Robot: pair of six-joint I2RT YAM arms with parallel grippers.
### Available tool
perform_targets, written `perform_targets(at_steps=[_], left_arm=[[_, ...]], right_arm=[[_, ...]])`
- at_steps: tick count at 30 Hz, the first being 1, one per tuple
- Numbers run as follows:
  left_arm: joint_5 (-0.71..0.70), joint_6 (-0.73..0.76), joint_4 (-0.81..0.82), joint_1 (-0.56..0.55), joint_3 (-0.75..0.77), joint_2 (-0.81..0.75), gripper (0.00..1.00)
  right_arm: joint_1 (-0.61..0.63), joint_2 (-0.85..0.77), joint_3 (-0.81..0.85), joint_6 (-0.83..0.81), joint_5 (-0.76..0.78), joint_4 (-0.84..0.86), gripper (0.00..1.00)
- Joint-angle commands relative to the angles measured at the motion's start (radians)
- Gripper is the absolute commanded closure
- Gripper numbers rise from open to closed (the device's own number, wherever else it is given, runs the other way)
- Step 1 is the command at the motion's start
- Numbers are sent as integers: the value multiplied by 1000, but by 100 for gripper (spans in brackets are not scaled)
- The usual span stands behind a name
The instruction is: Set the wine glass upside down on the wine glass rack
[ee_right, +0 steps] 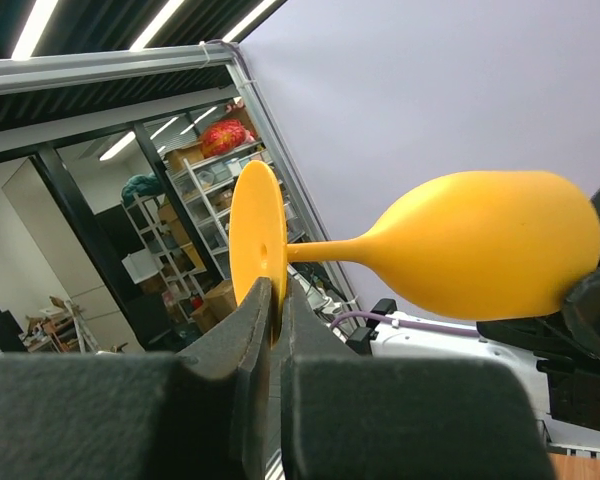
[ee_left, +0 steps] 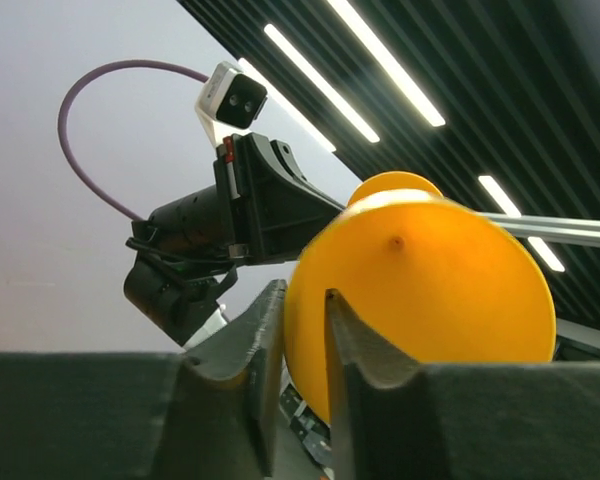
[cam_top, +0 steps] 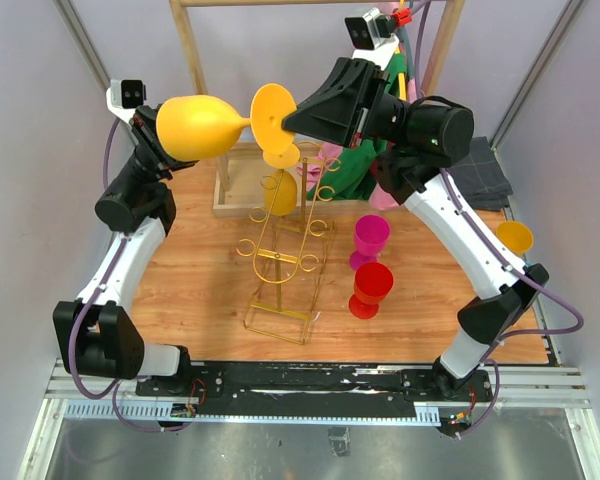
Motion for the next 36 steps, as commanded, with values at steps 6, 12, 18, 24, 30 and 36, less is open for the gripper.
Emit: perform_targets(at_steps=[6, 12, 18, 24, 30, 36], left_arm=[[9, -222, 237, 0, -5, -13, 47], [24, -218, 245, 26, 8, -2, 37], [45, -212, 249, 62, -12, 11, 37], [97, -180, 214, 105, -33, -1, 38], [139, -117, 141, 109, -49, -22, 39], [132, -118, 136, 109, -63, -21, 40]], right_arm=[[-5, -56, 11, -47, 19, 54, 99], [-22, -97, 1, -78, 11, 31, 99], [-74, -166, -8, -124, 0, -12, 99], [-157, -346, -59, -393, -10, -379, 99], [-169, -495, -79, -750, 70, -884, 99], [-184, -609, -262, -818, 178, -1055, 99]])
